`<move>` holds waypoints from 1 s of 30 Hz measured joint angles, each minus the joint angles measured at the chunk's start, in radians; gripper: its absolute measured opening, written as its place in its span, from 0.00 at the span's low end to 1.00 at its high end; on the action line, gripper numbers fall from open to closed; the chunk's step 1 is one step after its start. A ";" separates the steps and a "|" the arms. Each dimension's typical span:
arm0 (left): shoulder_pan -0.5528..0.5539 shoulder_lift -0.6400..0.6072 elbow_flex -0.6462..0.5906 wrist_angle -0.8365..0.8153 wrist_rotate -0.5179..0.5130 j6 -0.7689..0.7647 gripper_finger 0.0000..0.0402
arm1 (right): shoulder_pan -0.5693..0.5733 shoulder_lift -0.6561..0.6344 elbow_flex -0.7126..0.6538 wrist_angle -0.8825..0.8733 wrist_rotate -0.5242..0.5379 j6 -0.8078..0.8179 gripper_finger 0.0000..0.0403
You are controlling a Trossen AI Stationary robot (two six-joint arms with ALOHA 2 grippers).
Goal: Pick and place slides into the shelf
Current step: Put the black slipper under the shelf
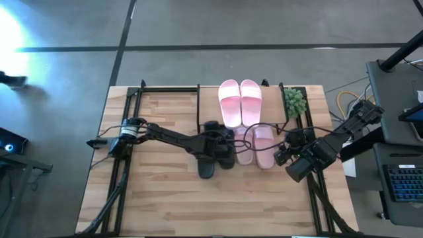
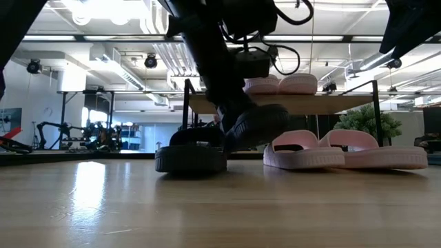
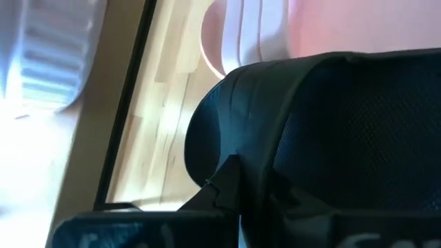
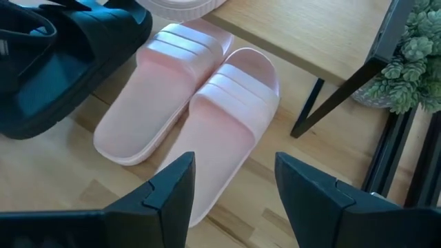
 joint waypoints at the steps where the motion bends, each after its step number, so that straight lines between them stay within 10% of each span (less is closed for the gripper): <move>1: 0.000 0.000 -0.001 0.014 0.008 0.013 0.00 | 0.000 0.000 0.000 0.000 0.000 0.000 0.48; 30: 0.000 0.002 -0.002 0.028 0.071 0.034 0.01 | 0.000 0.000 0.000 0.000 -0.003 0.000 0.48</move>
